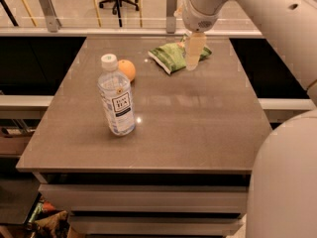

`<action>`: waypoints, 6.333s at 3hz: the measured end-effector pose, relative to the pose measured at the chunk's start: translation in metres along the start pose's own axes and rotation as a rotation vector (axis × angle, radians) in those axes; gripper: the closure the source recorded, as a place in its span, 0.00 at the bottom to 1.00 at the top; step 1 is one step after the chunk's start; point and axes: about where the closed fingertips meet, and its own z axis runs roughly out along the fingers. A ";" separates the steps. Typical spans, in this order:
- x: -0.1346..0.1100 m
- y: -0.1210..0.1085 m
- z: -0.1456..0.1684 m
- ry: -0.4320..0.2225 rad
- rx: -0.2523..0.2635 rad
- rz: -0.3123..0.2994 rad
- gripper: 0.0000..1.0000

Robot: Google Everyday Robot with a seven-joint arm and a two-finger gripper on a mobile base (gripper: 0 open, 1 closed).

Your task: Move green jalapeno chip bag near blue plastic bottle

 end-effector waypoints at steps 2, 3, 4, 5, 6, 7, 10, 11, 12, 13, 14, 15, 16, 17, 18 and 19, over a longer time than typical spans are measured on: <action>0.011 -0.035 0.051 0.067 0.003 -0.054 0.00; 0.009 -0.044 0.073 0.083 -0.022 -0.071 0.00; 0.009 -0.039 0.095 0.090 -0.071 -0.083 0.00; 0.019 -0.028 0.116 0.108 -0.132 -0.081 0.12; 0.020 -0.029 0.115 0.109 -0.139 -0.080 0.31; 0.020 -0.029 0.114 0.109 -0.139 -0.080 0.54; 0.019 -0.029 0.118 0.108 -0.142 -0.081 1.00; 0.000 -0.031 0.101 0.054 -0.139 -0.103 1.00; -0.019 -0.035 0.069 0.045 -0.125 -0.109 1.00; -0.024 -0.035 0.036 0.064 -0.091 -0.087 1.00; -0.020 -0.028 0.007 0.076 -0.048 -0.048 1.00; -0.013 -0.012 -0.016 0.060 0.001 -0.006 1.00; -0.011 0.019 -0.030 0.028 0.029 0.031 1.00; -0.011 0.018 -0.030 0.028 0.030 0.031 1.00; -0.012 0.023 -0.038 0.003 0.025 0.043 1.00; -0.015 0.037 -0.053 -0.018 0.040 0.080 1.00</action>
Offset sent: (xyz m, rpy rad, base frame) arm 0.0922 0.0069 -0.0304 -0.1313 -0.0450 0.0163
